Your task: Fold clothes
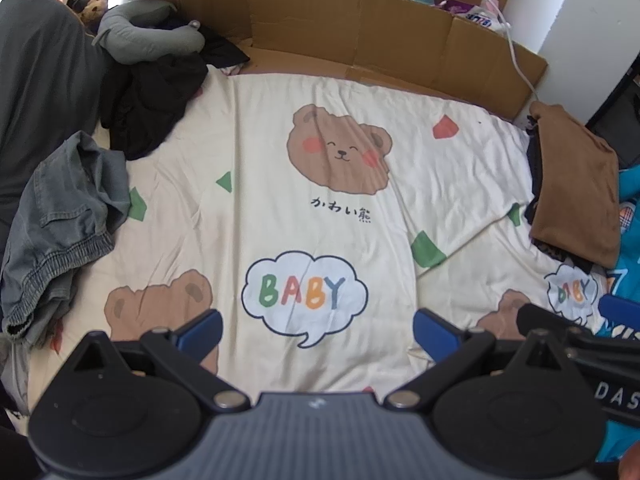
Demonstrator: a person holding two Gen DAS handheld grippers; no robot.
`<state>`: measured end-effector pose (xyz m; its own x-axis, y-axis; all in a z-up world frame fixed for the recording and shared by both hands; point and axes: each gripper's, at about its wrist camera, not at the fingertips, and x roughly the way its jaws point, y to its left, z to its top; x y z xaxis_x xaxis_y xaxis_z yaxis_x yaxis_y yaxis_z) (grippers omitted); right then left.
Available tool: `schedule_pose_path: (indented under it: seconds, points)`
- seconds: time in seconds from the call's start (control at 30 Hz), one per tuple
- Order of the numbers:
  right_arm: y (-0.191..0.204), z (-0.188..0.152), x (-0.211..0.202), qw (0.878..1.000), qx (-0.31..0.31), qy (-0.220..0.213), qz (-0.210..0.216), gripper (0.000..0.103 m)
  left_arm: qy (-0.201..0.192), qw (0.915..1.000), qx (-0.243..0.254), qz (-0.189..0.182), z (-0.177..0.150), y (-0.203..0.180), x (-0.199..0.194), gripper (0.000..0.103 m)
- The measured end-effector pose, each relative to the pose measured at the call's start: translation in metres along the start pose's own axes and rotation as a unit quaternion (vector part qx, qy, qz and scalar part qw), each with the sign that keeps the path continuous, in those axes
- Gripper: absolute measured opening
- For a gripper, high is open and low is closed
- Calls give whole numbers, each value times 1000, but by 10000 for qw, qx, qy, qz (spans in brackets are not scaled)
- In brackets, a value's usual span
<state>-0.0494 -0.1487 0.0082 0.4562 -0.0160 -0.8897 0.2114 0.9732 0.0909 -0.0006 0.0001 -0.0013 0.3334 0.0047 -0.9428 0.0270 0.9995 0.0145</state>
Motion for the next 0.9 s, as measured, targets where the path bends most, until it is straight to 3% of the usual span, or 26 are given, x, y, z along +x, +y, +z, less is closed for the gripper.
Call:
schedule_pose_path:
  seconds: [0.2, 0.9]
  points:
    - [10, 3, 0, 9999, -58, 32, -99, 100, 71, 10000, 27, 7, 2, 1, 4, 102]
    - [1, 0, 0, 9998, 95, -65, 153, 99, -16, 9999, -77, -121, 5, 15, -2, 102]
